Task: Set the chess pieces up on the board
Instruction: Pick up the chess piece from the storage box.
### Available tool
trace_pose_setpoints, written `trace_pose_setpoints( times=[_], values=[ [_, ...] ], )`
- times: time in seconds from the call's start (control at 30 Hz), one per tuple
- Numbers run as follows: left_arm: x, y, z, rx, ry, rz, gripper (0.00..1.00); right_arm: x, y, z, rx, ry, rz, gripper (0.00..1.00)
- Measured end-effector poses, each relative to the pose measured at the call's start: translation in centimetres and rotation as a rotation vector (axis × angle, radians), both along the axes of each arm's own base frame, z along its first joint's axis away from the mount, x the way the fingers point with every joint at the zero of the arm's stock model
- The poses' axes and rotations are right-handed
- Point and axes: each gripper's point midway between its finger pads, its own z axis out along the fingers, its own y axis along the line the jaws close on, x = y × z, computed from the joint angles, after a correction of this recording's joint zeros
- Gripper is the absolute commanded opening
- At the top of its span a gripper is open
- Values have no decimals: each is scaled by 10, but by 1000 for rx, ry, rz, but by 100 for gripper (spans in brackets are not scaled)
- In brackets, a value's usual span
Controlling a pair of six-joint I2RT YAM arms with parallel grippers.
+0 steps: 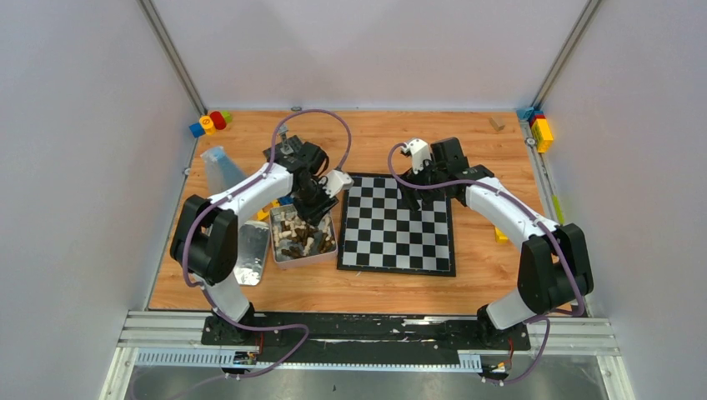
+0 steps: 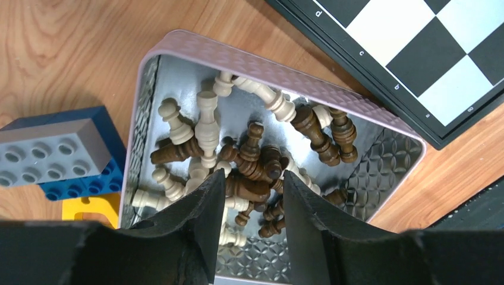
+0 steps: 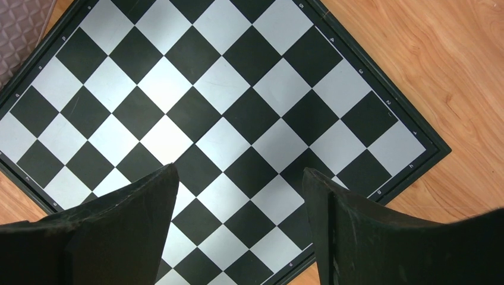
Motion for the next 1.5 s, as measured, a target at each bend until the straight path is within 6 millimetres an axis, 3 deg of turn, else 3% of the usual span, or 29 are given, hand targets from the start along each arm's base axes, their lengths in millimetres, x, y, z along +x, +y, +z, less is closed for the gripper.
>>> trace_pose_setpoints(
  times=[0.3,0.57,0.9,1.5],
  values=[
    [-5,-4,-17,55,32,-14,47,0,-3,-1,-1,3,-7,77],
    [-11,-7,-21,75,44,-34,47,-1,-3,-3,-2,7,-7,77],
    [-19,3,-37,130,82,-30,46,-2,-4,-4,-2,9,-7,77],
    [-23,2,-42,129,113,-27,14,-4,-4,-7,-5,17,-7,77]
  ],
)
